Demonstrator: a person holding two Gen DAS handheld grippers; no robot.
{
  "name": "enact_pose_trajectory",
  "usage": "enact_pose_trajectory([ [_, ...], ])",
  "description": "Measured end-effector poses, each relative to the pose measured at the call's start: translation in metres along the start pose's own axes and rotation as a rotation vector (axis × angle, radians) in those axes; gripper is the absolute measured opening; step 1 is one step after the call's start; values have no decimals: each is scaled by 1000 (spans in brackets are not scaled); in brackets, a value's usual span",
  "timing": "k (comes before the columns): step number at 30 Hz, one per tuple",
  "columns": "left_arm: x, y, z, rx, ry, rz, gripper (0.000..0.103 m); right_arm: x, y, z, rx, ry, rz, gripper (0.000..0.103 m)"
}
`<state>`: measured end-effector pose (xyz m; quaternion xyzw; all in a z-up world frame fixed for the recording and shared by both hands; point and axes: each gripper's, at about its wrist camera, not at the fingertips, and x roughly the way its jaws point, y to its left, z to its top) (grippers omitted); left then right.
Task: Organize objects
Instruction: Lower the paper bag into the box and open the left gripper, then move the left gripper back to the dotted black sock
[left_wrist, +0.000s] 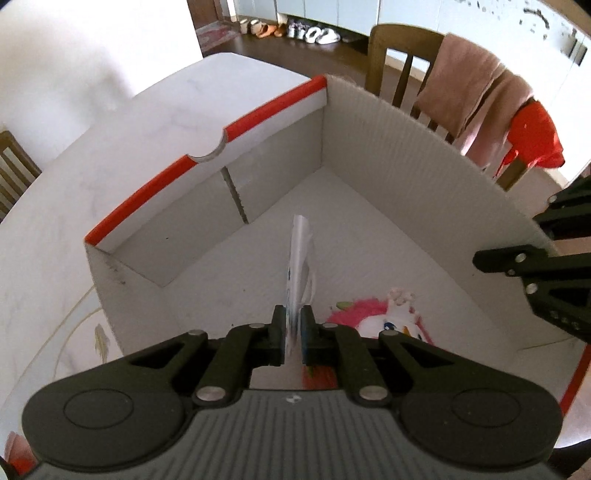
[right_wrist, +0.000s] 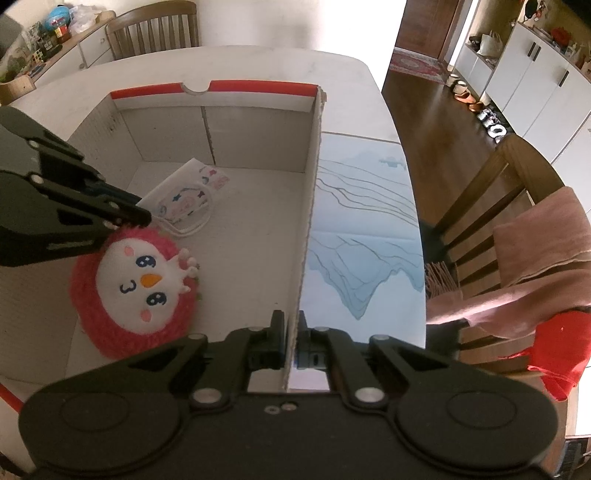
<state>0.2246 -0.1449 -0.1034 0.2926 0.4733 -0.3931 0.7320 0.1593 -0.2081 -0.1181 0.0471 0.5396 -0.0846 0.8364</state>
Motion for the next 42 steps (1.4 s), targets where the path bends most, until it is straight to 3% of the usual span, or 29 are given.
enact_pose_trajectory([
  [13,-83,11,-28,-137,-189,-79,6,1,2,1,-5,7,-14,2],
  [17,-105,19,-44,-194,-224,-70,6,1,3,1,-5,10,-19,2],
  [24,-116,43,-84,-280,-220,-42,6,0,4,1,-2,11,-24,2],
  [31,-119,77,-131,-370,-195,38,9,-1,5,2,-2,13,-36,2],
  [32,-120,81,-137,-381,-199,49,10,-1,6,2,-1,13,-38,3],
  [35,-128,98,-157,-437,-221,76,29,0,7,1,1,17,-48,3],
  [37,-133,111,-169,-476,-236,101,52,0,8,1,0,19,-53,3],
  [42,-142,136,-192,-520,-254,204,77,1,9,2,-2,24,-61,4],
])
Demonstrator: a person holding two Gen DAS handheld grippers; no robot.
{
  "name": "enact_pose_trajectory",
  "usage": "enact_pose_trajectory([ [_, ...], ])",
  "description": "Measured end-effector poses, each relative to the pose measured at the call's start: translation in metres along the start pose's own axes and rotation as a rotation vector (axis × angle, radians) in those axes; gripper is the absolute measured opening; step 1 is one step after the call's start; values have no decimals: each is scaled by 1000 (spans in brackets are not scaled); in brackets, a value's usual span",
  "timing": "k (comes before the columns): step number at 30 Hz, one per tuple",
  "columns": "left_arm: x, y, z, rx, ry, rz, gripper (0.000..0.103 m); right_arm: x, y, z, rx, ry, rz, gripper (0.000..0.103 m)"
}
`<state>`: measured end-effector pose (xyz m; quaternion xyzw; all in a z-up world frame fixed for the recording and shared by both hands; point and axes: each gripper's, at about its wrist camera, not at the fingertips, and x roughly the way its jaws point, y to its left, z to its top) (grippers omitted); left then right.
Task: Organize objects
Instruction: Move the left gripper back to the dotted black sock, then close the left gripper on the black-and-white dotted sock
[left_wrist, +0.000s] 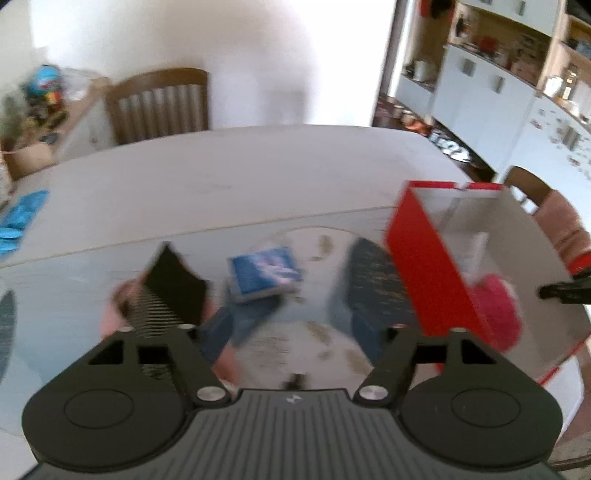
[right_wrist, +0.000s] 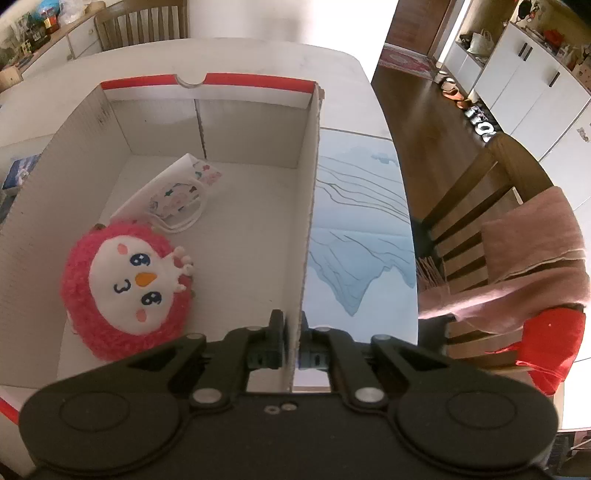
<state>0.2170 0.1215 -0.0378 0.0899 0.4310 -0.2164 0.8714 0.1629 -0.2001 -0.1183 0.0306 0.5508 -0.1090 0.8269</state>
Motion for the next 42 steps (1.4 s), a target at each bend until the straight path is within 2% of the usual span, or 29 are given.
enact_pose_trajectory([
  [8,22,46,-5,-73,18,100,86,0,2,1,-2,4,-11,4],
  [11,34,60,-9,-97,35,119,92,0,2,1,-2,4,-13,4],
  [13,39,67,-11,-107,32,132,101,0,2,1,-1,5,-14,5],
  [14,42,70,-13,-103,31,141,102,0,2,1,0,5,-16,5],
  [17,52,73,-13,-66,46,182,103,0,2,2,0,7,-19,5],
  [21,67,76,-14,-59,95,190,103,1,4,2,-4,9,-23,5],
  [26,77,75,-15,-25,99,230,103,1,4,2,-3,11,-25,5],
  [30,78,78,-15,-35,99,230,101,1,4,2,-1,10,-25,5],
  [32,77,79,-16,-37,97,226,95,1,3,2,0,10,-25,5],
  [37,78,79,-16,-33,112,223,54,0,2,2,0,9,-25,5],
  [38,77,79,-16,-34,111,219,51,1,3,1,1,9,-24,5],
  [40,73,78,-17,-38,97,209,35,0,3,1,0,9,-25,5],
  [42,69,78,-18,-44,85,208,29,1,3,2,0,9,-25,5],
])
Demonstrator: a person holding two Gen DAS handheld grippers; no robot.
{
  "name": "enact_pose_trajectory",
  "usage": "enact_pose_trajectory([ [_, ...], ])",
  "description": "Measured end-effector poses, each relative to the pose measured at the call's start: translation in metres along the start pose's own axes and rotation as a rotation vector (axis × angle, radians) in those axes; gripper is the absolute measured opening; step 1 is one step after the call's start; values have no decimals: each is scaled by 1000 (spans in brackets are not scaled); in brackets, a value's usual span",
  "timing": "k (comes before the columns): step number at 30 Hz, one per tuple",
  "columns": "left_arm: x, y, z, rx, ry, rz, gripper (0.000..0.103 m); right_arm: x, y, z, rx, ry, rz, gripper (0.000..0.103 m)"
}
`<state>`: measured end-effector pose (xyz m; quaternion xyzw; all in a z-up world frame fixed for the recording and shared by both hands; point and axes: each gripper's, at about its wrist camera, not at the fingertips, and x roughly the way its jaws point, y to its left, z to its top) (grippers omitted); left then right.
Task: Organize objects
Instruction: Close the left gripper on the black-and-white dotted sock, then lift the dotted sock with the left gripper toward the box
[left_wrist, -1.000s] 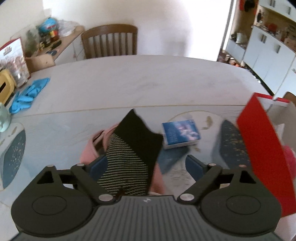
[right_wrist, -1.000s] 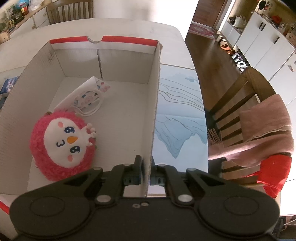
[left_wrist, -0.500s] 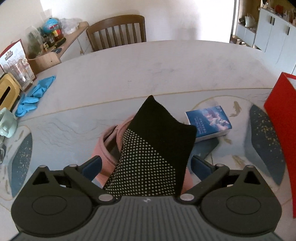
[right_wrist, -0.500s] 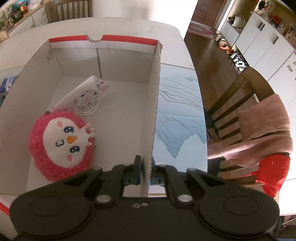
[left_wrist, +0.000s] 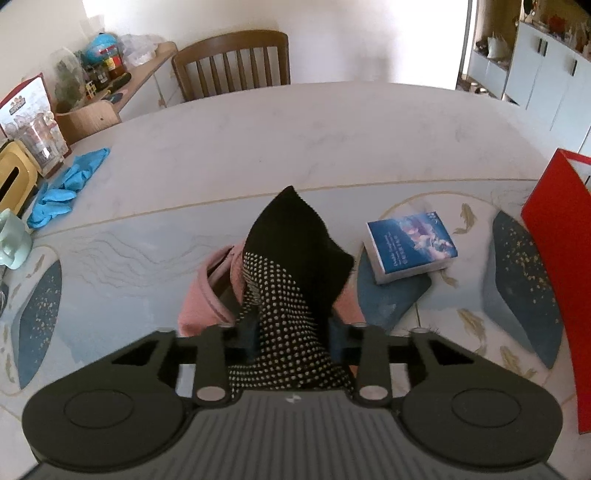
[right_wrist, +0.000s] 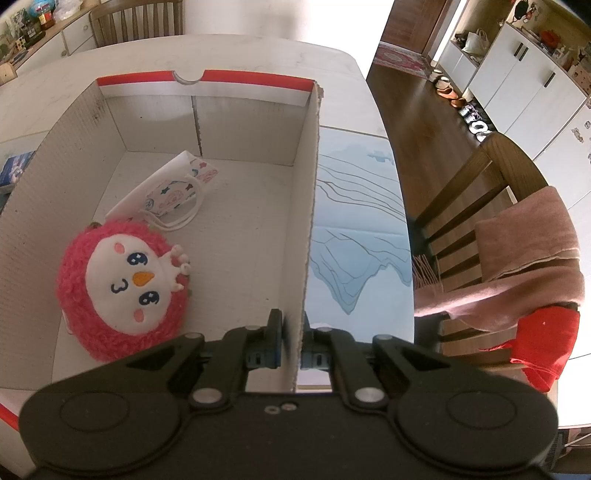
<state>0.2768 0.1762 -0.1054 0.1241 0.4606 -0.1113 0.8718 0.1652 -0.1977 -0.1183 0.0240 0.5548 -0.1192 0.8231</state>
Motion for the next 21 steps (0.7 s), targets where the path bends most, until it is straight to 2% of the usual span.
enact_pose_trajectory([
  [1,-1,1,0,-6,-5,-5,22,0,0,0,1,1,0,5],
  [6,-14,7,-1,-46,-20,-22,14,0,0,0,0,1,0,5],
  [12,-46,3,6,-20,-41,-37,13,0,0,0,-1,0,1,5],
  [21,-73,-19,15,24,-55,-146,11,0,1,-1,-2,-6,5,5],
])
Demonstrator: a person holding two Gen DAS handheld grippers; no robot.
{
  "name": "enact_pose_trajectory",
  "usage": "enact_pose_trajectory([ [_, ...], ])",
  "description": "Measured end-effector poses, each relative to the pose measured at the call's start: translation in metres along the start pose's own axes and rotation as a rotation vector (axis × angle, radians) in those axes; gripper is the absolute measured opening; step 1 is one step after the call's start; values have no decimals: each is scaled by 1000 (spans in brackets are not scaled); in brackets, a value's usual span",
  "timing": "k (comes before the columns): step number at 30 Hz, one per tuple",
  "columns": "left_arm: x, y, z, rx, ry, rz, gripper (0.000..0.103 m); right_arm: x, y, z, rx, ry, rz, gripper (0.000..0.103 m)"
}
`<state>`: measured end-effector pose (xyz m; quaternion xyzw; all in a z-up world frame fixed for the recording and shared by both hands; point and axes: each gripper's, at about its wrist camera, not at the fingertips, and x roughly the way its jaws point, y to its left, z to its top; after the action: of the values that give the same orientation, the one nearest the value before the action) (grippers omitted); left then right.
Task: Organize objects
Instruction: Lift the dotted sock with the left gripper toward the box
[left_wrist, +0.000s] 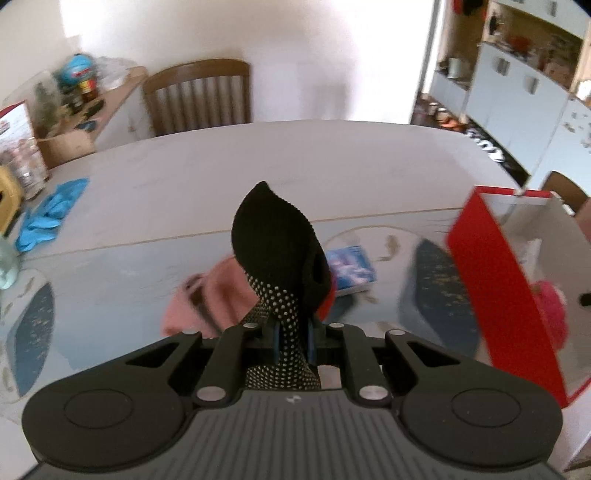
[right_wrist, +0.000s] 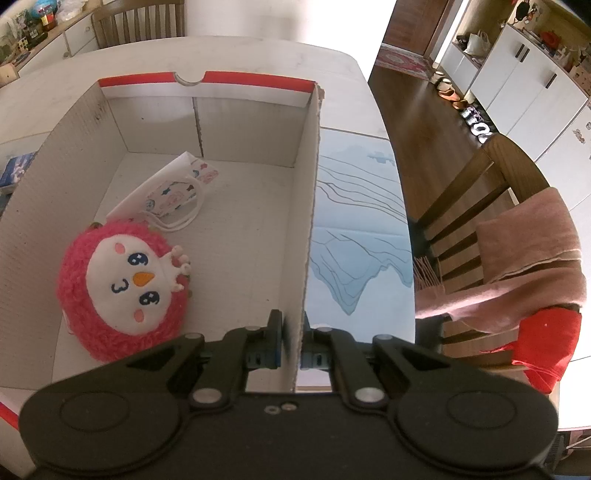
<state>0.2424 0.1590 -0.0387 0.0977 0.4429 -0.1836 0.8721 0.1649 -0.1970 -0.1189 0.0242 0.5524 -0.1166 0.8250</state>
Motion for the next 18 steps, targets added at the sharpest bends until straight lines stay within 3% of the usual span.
enact_pose_trajectory([
  [6,-12,-35,13,57,-35,-80,9,-1,1,-1,-4,-5,2,5],
  [18,-39,-143,58,302,-88,-283,9,-2,2,-3,-16,-10,3,5],
])
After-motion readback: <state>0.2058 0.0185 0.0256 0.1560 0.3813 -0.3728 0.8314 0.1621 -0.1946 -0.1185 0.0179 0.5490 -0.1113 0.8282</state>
